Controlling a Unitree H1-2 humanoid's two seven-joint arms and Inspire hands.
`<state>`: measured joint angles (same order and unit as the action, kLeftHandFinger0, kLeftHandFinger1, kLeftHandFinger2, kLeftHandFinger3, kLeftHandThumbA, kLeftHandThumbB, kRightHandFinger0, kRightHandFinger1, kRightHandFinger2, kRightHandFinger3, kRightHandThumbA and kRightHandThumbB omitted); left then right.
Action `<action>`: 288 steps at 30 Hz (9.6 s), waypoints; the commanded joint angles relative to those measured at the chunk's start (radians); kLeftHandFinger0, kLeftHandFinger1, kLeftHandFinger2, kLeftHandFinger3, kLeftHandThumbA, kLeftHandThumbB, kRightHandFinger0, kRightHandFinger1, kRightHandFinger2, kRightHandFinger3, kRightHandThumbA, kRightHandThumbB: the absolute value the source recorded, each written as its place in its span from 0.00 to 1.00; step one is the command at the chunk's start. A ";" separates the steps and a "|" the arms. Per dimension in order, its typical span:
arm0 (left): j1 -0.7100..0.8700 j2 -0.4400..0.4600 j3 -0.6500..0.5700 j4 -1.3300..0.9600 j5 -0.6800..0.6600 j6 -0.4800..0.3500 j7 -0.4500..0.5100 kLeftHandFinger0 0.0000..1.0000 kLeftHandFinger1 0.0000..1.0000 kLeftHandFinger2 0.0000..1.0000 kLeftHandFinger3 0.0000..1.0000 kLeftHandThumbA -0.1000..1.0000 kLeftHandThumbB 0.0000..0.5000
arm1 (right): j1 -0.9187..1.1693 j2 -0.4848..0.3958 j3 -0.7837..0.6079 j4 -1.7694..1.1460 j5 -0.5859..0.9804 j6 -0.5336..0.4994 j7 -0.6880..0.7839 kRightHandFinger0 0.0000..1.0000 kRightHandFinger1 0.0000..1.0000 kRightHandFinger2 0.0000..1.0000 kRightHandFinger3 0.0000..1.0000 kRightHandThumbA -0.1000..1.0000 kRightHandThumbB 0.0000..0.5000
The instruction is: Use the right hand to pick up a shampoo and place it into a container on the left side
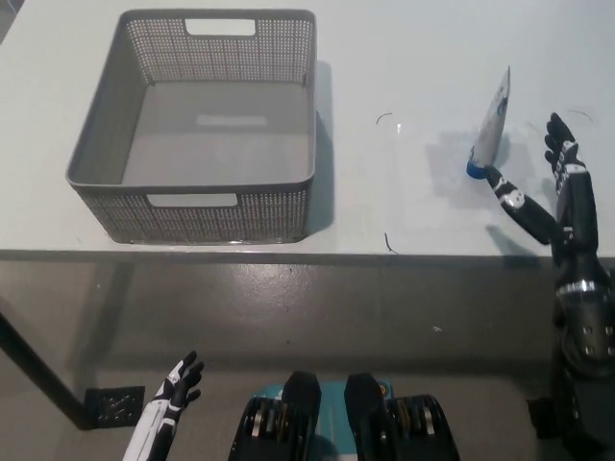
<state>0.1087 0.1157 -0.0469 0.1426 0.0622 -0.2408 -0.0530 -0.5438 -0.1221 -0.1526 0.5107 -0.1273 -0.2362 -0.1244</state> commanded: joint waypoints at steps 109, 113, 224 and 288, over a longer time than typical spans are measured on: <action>-0.094 0.016 -0.008 -0.004 0.024 -0.025 -0.016 1.00 1.00 1.00 1.00 1.00 0.23 | -0.853 0.242 0.140 0.595 0.044 -0.042 -0.278 0.00 0.20 0.53 0.55 0.00 0.25; -0.104 0.017 -0.013 0.008 0.027 -0.034 -0.020 1.00 1.00 1.00 1.00 1.00 0.26 | -0.880 0.301 0.144 0.625 0.051 -0.046 -0.285 0.00 0.06 0.39 0.47 0.00 0.30; -0.088 0.023 0.005 0.023 -0.008 -0.024 -0.060 1.00 1.00 1.00 1.00 0.99 0.23 | 0.554 0.043 0.256 -0.354 0.156 -0.035 0.134 1.00 1.00 1.00 1.00 0.99 0.57; -0.083 0.008 0.010 0.035 0.014 -0.016 -0.042 1.00 1.00 1.00 1.00 0.92 0.16 | 0.531 0.021 0.259 -0.348 0.059 0.032 0.145 1.00 1.00 1.00 1.00 0.78 0.49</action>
<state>0.0442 0.1192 -0.0455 0.1805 0.0775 -0.2353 -0.1107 0.0118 -0.1034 0.1113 0.1736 -0.0611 -0.2015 0.0101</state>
